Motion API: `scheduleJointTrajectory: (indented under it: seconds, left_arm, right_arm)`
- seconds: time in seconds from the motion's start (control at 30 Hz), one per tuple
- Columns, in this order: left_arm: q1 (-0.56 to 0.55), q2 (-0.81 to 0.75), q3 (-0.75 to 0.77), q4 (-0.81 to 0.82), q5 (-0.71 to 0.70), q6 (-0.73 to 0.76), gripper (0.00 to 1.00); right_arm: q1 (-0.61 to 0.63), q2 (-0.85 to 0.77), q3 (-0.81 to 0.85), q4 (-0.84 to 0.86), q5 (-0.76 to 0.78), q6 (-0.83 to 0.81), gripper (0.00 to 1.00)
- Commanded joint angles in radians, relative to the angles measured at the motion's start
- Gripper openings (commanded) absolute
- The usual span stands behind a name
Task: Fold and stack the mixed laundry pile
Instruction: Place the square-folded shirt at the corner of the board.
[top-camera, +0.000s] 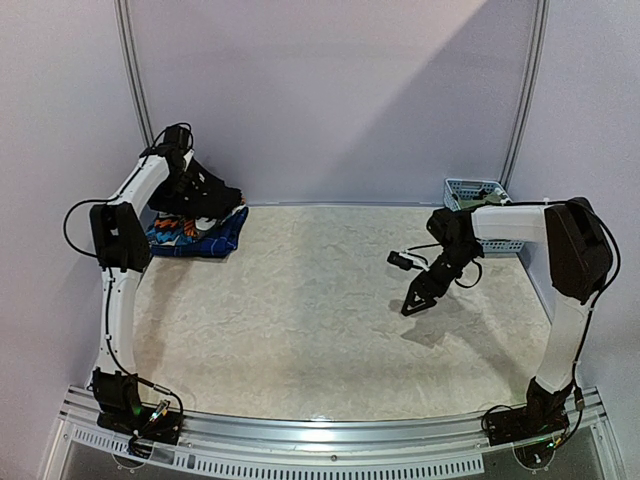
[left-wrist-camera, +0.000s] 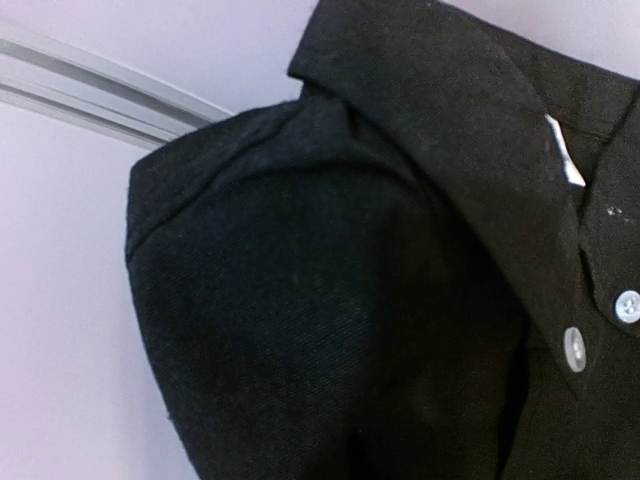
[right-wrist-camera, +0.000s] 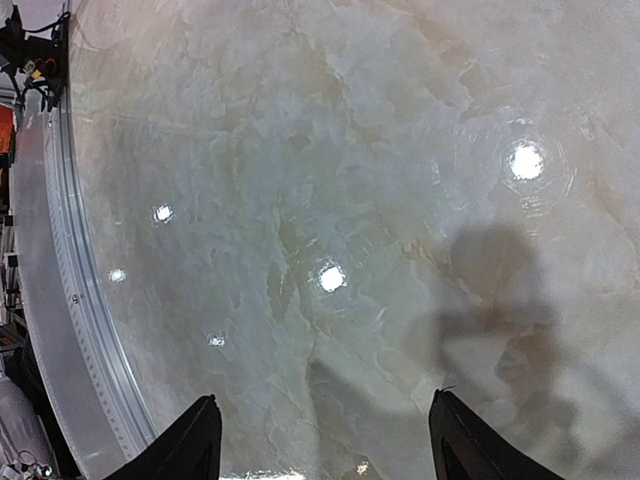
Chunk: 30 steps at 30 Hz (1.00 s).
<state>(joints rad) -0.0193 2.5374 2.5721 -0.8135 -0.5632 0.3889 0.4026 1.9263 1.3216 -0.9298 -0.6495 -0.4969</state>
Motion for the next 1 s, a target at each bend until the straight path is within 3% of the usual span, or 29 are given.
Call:
scheduleJointTrajectory:
  seconds: [0.0,0.33,0.37,0.5,0.57,0.73,0.97]
  left_arm:
    - [0.008,0.031,-0.01,0.078,-0.018,0.019,0.0]
    - [0.011,-0.008,-0.077,0.05,-0.078,-0.004,0.0]
    - [0.011,-0.016,-0.086,0.06,-0.085,-0.001,0.06]
    - [-0.013,-0.09,-0.079,0.135,-0.173,0.011,0.53]
    - [-0.037,-0.141,-0.08,0.181,-0.2,0.03,0.64]
    - [-0.144,-0.297,-0.123,0.203,-0.26,0.029,0.73]
    - [-0.405,-0.539,-0.434,0.306,-0.293,0.025,0.84]
  right_arm:
    - [-0.006,0.015,0.022,-0.015,0.011,-0.012,0.71]
    - [-0.006,0.007,0.024,-0.018,0.005,-0.017,0.71]
    - [-0.005,0.004,0.023,-0.017,0.006,-0.016,0.71]
    - [-0.005,-0.013,0.024,-0.022,0.001,-0.017,0.71]
    - [-0.009,-0.039,0.039,-0.026,-0.001,-0.006,0.71]
    - [-0.072,-0.157,0.117,-0.032,-0.004,0.019,0.73]
    - [-0.293,-0.244,0.204,0.092,0.118,0.154,0.75]
